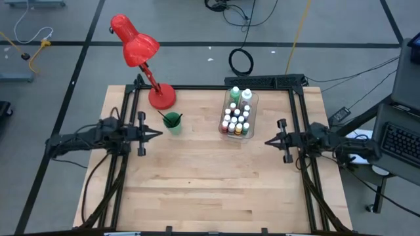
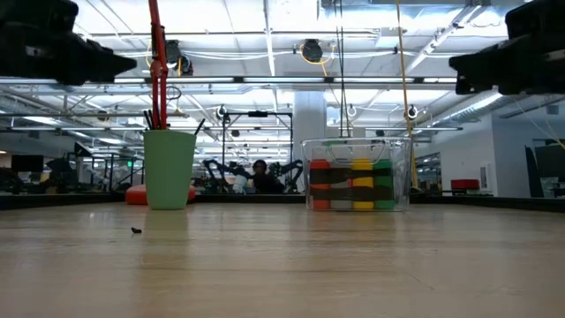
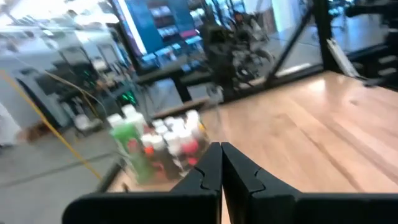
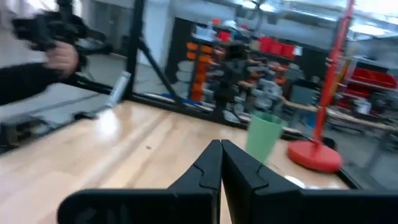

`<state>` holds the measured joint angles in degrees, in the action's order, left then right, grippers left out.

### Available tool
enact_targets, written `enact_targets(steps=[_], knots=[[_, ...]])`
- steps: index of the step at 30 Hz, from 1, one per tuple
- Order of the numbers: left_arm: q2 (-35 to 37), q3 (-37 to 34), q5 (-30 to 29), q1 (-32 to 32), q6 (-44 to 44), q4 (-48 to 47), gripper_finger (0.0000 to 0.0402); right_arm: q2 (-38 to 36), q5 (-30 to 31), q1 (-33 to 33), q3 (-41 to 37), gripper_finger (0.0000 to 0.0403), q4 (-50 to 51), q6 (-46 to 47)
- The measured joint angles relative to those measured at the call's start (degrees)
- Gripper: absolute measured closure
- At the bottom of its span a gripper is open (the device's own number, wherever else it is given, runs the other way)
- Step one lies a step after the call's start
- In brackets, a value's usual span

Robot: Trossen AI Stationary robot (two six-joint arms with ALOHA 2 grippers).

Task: Pick & Place Paint Supplies
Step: Return to Home Position

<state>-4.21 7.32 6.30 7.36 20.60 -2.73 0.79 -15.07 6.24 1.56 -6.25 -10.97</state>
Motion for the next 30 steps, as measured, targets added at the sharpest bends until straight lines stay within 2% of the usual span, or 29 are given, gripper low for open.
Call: enact_targets(steps=[4,12,21,30], knots=[[0.0,-2.0,5.9,3.3,-2.4,-0.4,0.0401,0.3,-0.6,4.0,-0.7,0.0403,-0.3,1.6],[-2.6,-6.4,11.2,6.4,-2.5,5.9,0.0401,1.3,-7.6,8.0,-0.7,0.0403,0.6,4.0],[-3.3,-6.4,11.6,8.2,-8.2,5.9,0.0401,2.7,-4.5,8.2,-0.8,0.0403,0.5,4.3],[-3.3,-6.4,10.4,8.2,-9.2,5.9,0.0400,2.8,-2.9,8.2,-0.8,0.0403,-2.7,8.2]])
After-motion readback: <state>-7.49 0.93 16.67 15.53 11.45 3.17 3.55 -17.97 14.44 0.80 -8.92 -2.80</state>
